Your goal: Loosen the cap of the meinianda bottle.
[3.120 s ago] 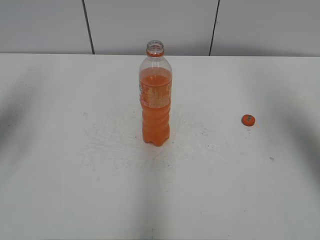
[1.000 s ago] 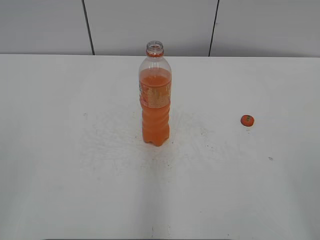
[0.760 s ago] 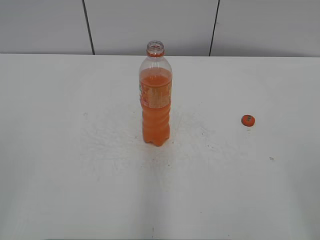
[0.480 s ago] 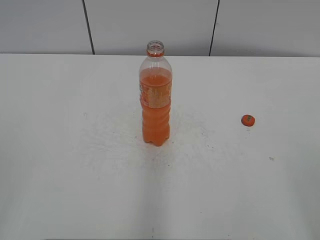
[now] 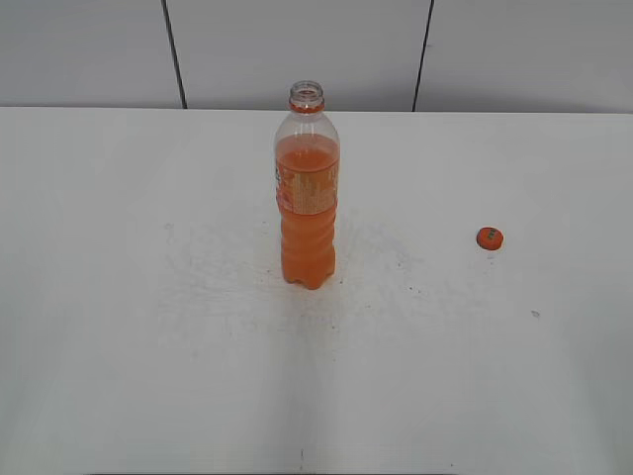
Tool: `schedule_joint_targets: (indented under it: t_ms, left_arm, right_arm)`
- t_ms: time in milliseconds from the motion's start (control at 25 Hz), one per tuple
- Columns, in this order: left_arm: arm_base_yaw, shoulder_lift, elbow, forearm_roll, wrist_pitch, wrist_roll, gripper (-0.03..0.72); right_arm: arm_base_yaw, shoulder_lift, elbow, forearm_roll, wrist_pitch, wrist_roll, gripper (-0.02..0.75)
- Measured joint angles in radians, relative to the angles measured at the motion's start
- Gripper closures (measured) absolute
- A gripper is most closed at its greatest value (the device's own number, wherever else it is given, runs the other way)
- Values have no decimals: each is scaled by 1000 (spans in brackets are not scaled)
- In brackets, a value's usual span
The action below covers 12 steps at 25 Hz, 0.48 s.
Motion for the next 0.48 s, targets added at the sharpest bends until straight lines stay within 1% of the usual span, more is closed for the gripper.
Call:
schedule_joint_targets:
  t_ms: [200, 360, 480]
  left_arm:
    - [0, 0, 0, 0, 0, 0, 444]
    - [0, 0, 0, 0, 0, 0, 444]
    - [0, 0, 0, 0, 0, 0, 445]
  right_arm:
    - [-4, 0, 0, 0, 0, 1, 224]
    - [-59, 0, 0, 0, 0, 1, 224]
    - [-70, 0, 0, 0, 0, 2, 224]
